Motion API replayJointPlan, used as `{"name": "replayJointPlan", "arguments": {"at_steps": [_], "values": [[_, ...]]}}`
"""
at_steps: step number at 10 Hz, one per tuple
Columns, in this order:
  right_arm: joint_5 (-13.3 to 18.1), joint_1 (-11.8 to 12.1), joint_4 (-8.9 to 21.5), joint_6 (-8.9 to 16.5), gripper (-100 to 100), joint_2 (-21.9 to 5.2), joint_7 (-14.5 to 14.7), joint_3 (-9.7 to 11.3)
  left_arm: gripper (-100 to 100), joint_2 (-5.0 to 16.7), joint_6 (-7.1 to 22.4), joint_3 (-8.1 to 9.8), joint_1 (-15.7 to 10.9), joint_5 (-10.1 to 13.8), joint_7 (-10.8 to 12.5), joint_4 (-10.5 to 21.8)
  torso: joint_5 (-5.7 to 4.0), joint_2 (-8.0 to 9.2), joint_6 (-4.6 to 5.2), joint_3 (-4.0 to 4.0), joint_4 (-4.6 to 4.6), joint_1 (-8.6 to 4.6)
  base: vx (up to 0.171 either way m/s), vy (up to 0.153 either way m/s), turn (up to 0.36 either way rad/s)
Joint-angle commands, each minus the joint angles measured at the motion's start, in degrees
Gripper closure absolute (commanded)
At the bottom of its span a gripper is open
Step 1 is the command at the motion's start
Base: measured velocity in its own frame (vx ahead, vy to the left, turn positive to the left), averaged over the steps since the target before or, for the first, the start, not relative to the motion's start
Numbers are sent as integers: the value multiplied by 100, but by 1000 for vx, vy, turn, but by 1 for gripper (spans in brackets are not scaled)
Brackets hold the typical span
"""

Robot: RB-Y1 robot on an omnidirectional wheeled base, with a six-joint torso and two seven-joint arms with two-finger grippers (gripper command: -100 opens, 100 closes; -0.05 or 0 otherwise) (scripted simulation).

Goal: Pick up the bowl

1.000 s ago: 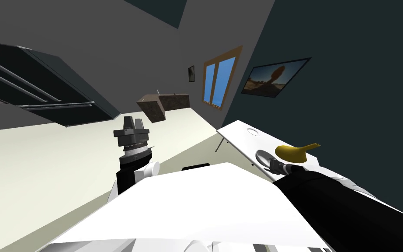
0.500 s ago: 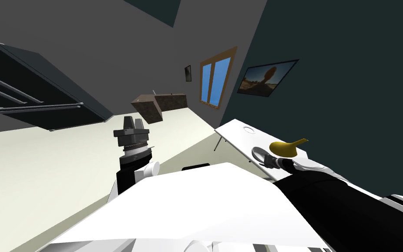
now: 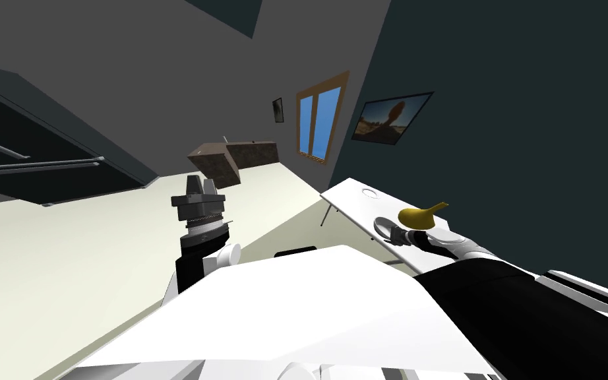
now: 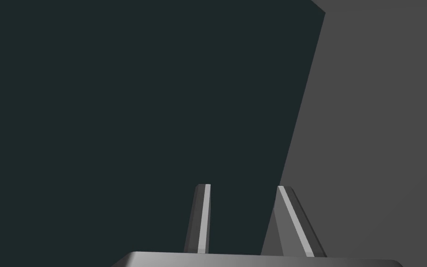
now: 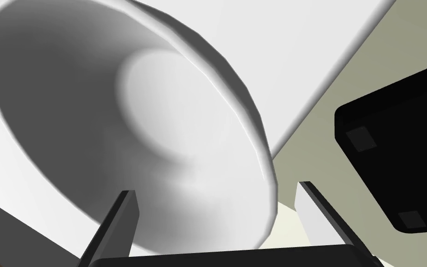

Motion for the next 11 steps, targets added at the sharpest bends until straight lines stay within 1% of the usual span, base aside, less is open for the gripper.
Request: {"name": "replayJointPlan", "arguments": {"at_steps": [1, 2, 3, 4, 5, 6, 7, 11], "values": [[13, -286, -134, 175, -100, -163, -246, 286, 0, 0, 0, 0, 0, 0, 0, 0, 0, 0, 0, 0, 0, 0, -20, -14, -150], [13, -311, -72, 175, -100, -163, -246, 474, 0, 0, 0, 0, 0, 0, 0, 0, 0, 0, 1, 0, 0, -2, -17, -9, -63], [13, -311, -134, 175, -100, -163, -246, 474, 0, 0, 0, 0, 0, 0, 0, 0, 1, 2, 1, 1, 0, 0, -6, -5, 3], [21, -612, -183, 288, -100, -292, -406, 745, 0, 0, 0, 0, 0, 0, 0, 0, 1, -1, -1, 0, 0, 2, -11, -13, -140], [21, -612, -183, 288, -100, -292, -406, 845, 0, 0, 0, 0, 0, 0, 0, 0, 1, 0, 3, 0, 0, 1, -12, -10, -94], [22, -504, -282, 338, -100, -294, -450, 760, 0, 0, 0, 0, 0, 0, 0, 0, 0, 0, 0, 0, 0, 0, 0, 0, 0], [23, -518, -271, 338, 100, -294, -451, 777, 0, 0, 0, 0, 0, 0, 0, 0, 1, -1, 0, -1, 0, 2, 0, 0, 0], [23, -515, -272, 335, 100, -292, -452, 777, 0, 0, 0, 0, 0, 0, 0, 0, 3, -5, -1, -2, 0, 5, -1, 0, 0]]}}
